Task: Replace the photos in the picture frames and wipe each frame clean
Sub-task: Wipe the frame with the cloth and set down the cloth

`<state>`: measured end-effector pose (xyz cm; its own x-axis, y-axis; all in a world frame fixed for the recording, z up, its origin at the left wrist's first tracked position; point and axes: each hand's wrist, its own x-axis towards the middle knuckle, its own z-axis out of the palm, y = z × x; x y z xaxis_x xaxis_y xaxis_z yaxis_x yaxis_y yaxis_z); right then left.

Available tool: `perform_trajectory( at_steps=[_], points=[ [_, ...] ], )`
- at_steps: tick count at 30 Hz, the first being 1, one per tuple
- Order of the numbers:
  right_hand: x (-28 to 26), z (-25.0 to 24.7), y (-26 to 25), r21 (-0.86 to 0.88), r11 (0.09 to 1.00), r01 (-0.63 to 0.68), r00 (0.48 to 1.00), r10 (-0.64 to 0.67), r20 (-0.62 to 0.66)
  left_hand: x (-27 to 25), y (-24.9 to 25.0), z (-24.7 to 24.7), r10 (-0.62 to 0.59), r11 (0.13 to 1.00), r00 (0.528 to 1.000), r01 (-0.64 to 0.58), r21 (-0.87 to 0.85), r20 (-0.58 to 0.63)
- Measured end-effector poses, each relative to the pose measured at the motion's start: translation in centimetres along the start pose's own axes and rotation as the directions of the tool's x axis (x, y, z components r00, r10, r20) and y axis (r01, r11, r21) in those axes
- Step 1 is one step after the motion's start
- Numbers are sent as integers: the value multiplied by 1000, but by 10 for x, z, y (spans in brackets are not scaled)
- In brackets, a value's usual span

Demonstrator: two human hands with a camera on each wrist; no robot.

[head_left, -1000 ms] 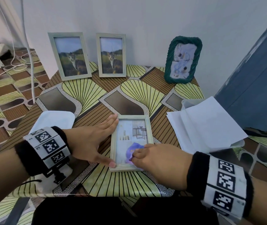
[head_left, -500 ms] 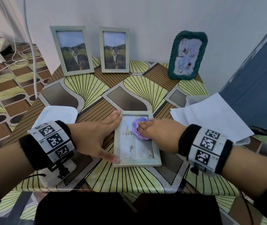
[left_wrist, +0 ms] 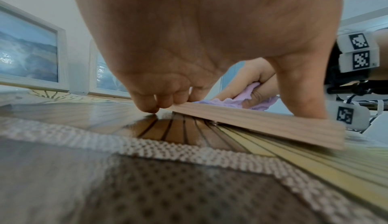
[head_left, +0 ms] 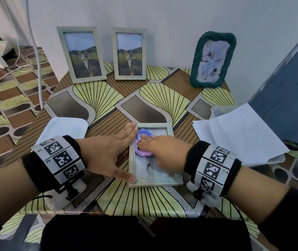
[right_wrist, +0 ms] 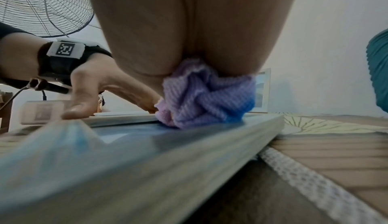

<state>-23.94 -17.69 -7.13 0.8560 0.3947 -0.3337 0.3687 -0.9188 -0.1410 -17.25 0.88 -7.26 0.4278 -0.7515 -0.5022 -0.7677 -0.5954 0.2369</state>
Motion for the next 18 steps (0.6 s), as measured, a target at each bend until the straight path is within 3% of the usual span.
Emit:
perform_trajectory(
  at_steps=[5,11,16,18],
  points=[
    [-20,12,-14,31,999,38,999,-39,2,0,-1,0,0,999,1000,0,44,6],
    [-43,16,-18,172,981,95,991,-76,-110,1,-6,-1,-1,999,1000,1,35,-16],
    [-67,8,2,486,868,100,963,39,-268,-2,-6,-1,5,998,1000,-6,-58,-23],
    [-80,8,11,534,841,92,942,101,-321,-8,-4,-5,2,994,999,-8,-105,-52]
  ],
)
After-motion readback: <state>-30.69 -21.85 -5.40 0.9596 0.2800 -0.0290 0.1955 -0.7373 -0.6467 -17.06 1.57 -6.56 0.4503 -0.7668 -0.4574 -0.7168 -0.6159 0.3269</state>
